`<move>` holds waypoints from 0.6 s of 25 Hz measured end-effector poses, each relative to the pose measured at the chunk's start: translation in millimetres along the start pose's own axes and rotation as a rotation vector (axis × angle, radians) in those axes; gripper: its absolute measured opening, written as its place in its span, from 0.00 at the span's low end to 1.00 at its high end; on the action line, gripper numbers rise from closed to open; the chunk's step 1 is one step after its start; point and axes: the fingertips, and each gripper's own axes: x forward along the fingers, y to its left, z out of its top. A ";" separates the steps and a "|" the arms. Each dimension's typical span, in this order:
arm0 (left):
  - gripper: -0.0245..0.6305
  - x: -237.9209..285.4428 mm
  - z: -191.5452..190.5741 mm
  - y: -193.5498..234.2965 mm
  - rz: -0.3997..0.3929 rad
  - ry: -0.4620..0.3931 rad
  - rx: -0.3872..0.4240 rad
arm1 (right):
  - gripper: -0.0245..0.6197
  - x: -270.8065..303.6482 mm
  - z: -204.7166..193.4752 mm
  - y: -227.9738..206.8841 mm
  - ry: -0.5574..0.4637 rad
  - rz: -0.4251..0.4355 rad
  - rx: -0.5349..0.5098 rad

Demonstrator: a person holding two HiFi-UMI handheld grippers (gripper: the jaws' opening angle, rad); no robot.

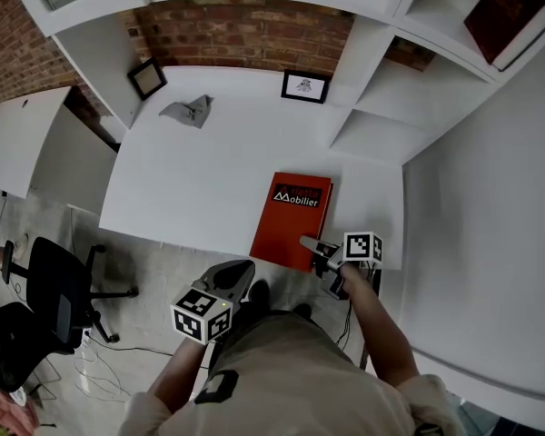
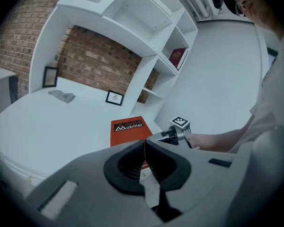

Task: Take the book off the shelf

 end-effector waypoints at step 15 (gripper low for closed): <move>0.05 -6.7 -0.2 8.3 -0.007 -0.007 0.004 | 0.31 7.7 1.4 -21.8 -0.009 -0.082 -0.023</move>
